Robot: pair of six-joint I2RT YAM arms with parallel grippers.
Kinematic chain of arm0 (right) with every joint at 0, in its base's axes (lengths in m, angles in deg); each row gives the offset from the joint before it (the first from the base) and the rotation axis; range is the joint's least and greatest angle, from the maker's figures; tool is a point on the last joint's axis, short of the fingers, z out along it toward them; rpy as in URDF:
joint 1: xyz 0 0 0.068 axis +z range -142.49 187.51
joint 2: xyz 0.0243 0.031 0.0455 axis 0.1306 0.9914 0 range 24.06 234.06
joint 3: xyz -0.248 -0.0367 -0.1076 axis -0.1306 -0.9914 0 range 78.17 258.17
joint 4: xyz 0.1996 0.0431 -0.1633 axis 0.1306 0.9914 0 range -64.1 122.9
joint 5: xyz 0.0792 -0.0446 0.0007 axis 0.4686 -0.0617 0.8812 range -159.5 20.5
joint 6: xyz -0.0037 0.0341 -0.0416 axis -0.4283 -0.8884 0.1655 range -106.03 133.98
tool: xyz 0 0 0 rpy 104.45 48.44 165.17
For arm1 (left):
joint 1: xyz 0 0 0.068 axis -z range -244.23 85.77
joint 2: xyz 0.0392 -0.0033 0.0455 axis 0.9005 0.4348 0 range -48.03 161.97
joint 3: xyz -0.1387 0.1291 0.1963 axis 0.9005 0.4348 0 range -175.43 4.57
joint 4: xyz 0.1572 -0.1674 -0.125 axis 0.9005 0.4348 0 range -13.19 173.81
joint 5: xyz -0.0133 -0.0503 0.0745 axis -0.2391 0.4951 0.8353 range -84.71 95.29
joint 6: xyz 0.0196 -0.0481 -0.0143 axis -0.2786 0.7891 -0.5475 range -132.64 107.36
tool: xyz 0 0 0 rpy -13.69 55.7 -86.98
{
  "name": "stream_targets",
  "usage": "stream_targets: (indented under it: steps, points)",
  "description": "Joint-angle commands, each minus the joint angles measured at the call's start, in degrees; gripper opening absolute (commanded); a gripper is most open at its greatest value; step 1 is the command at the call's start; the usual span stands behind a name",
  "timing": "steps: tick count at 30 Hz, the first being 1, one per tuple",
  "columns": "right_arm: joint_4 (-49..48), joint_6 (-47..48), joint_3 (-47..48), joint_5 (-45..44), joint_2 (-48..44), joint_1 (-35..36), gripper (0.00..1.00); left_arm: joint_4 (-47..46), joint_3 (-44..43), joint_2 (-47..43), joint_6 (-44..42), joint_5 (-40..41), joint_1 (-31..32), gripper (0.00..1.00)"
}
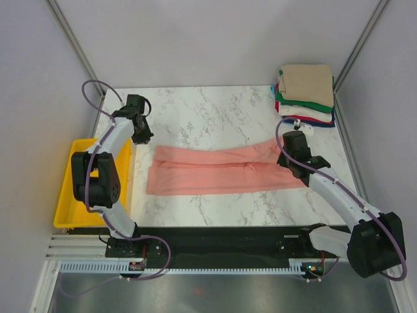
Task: Fold and stack the t-shirts
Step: Fold the tshirt
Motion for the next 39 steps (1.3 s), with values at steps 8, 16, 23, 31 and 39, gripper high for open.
stream_targets:
  steps: [8, 16, 23, 31, 39]
  points:
    - [-0.2, -3.2, -8.3, 4.2, -7.5, -0.2, 0.04, -0.9, 8.5, -10.8, 1.2, 1.5, 2.2, 0.02]
    - [1.1, -8.3, -15.0, 7.1, -12.9, -0.1, 0.63, -0.9, 8.7, -8.1, 3.2, 4.4, 9.5, 0.33]
    - [1.2, -7.0, -9.5, 7.7, -11.7, -0.1, 0.65, -3.1, 3.4, -2.1, 4.7, 1.7, 11.4, 0.33]
    - [-5.7, -5.4, 0.6, 8.7, 6.4, -0.1, 0.66, -3.6, 2.4, 7.9, 7.7, 3.4, 11.7, 0.31]
    - [-7.5, -5.5, 12.5, 9.3, 31.0, -0.3, 0.62, -2.1, 6.8, 8.0, 10.7, 5.0, 11.2, 0.28]
